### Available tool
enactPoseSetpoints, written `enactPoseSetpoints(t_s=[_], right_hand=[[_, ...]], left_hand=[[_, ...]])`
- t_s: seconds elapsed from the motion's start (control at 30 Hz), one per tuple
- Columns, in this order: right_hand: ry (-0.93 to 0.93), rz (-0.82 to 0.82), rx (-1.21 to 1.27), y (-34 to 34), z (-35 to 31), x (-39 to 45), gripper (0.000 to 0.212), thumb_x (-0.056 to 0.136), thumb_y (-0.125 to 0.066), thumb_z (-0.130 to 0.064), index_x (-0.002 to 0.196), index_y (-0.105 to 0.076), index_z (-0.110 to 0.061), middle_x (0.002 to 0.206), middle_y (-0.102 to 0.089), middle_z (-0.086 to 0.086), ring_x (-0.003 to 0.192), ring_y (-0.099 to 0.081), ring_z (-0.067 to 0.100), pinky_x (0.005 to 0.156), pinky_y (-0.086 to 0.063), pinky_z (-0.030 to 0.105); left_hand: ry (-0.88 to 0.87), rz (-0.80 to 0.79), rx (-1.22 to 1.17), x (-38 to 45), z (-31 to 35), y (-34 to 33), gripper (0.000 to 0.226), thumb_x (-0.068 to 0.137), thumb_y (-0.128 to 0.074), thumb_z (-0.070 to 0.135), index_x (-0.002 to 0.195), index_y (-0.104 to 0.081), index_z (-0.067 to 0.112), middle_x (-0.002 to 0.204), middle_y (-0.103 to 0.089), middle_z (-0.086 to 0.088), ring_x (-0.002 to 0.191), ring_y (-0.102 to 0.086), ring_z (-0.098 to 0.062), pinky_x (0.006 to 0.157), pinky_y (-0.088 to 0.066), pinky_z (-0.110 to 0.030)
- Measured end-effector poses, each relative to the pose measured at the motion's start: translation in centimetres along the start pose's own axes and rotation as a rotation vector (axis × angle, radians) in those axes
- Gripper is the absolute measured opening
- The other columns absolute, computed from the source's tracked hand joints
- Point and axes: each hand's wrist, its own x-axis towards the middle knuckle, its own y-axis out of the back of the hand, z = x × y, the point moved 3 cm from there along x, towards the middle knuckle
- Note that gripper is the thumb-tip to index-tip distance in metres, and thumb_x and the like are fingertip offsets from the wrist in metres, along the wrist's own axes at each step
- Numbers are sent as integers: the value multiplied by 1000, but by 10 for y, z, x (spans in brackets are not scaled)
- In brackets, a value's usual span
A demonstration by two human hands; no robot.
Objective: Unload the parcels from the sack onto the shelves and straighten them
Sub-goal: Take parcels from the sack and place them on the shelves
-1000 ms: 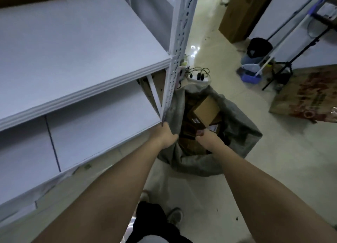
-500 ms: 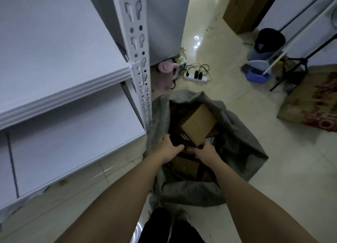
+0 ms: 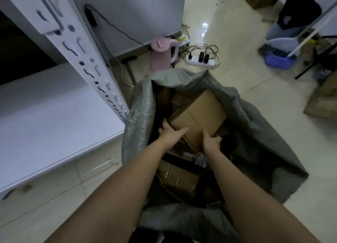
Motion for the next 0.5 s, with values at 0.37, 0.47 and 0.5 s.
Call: enactPoseSetpoints(t_s=[0.37,0.47,0.5], right_hand=[[-106,-222,284,8,10,-16,68,94,-38,-61,151,-19,-30,149,-36,9,130,-41,33,98,-38,43],[-116,-262,266,28,12,-61,79,88,-37,-72,152,-18,-30,152,-34,8,134,-38,32,110,-32,50],[-124,-269,260,37,10,-78,85,85,-37,-75,153,-18,-27,153,-34,8,136,-37,32,112,-31,51]], left_hand=[[-122,-5,-225,-31,-11,10,87,67,-81,47,130,-21,38,141,-27,-8,115,-38,-22,92,-36,-34],[-145,70,-196,-87,-20,23,111,62,-86,42,145,-12,29,149,-20,-6,127,-33,-21,102,-30,-32],[-150,78,-177,-110,-23,30,118,61,-87,41,148,-8,27,152,-18,-5,134,-29,-22,108,-28,-34]])
